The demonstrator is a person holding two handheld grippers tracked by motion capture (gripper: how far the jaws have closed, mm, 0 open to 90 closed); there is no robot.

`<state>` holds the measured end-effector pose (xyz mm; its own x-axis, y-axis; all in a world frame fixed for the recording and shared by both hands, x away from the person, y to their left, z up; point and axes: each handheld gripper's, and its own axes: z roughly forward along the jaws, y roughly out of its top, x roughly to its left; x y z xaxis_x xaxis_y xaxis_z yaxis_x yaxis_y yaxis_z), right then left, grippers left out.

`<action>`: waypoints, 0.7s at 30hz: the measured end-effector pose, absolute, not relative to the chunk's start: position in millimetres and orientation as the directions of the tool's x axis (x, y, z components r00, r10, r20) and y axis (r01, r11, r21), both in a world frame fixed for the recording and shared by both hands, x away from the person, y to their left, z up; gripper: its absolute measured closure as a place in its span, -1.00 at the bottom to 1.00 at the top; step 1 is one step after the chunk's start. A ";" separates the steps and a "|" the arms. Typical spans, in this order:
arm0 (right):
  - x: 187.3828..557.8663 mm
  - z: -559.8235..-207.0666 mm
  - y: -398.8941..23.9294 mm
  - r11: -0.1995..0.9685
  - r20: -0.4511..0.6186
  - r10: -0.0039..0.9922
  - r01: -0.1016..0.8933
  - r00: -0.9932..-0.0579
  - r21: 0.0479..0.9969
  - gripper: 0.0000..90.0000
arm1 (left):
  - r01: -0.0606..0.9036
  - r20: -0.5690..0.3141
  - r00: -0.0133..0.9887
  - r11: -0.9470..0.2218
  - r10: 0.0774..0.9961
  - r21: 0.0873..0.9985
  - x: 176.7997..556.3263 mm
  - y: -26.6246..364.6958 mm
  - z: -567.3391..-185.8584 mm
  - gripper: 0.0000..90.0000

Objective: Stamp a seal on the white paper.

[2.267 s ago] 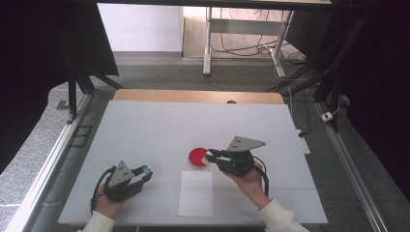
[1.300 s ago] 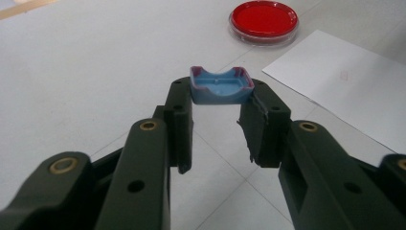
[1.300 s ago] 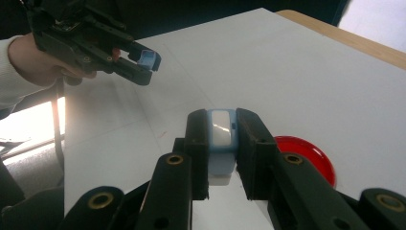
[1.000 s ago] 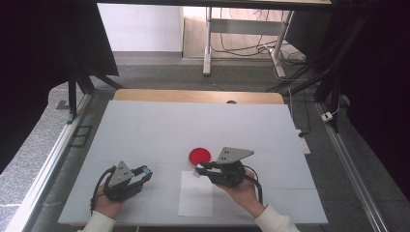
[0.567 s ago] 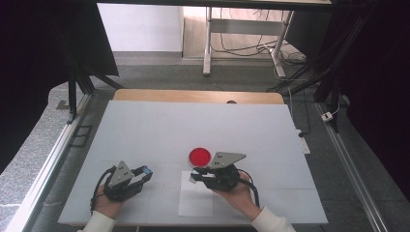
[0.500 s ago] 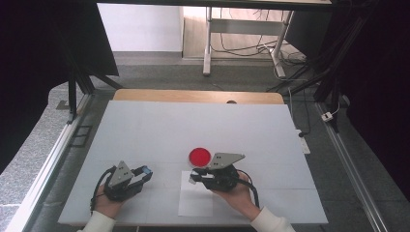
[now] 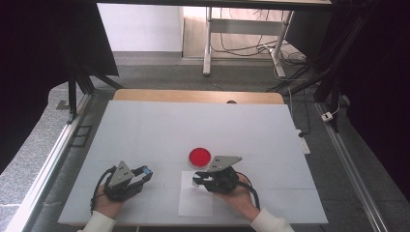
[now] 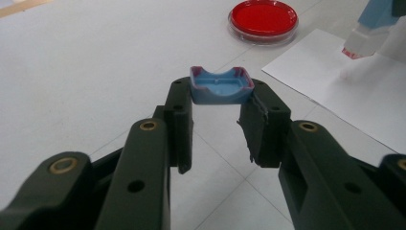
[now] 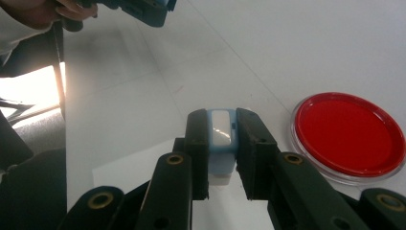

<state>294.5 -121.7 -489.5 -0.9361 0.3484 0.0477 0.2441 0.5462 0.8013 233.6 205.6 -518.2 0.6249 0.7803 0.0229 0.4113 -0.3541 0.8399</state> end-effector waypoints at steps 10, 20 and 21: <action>294.2 -496.0 -119.4 0.570 0.037 0.351 0.245 -0.936 0.784 0.67 | 0.410 0.024 0.624 -0.353 0.781 0.841 233.4 205.6 -518.2 0.44; 294.9 -501.5 -118.2 0.576 0.044 0.348 0.250 -0.937 0.778 0.67 | 0.411 0.023 0.625 -0.353 0.781 0.841 233.4 205.9 -518.2 0.44; 294.9 -501.4 -118.3 0.579 0.042 0.348 0.250 -0.936 0.776 0.67 | 0.410 0.023 0.625 -0.353 0.781 0.841 233.4 205.8 -518.2 0.44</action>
<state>294.9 -118.3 -501.4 -0.9365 0.3481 0.0420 0.2501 0.5790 0.7760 233.4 205.8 -518.2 0.6247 0.7806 0.0232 0.4104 -0.3534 0.8407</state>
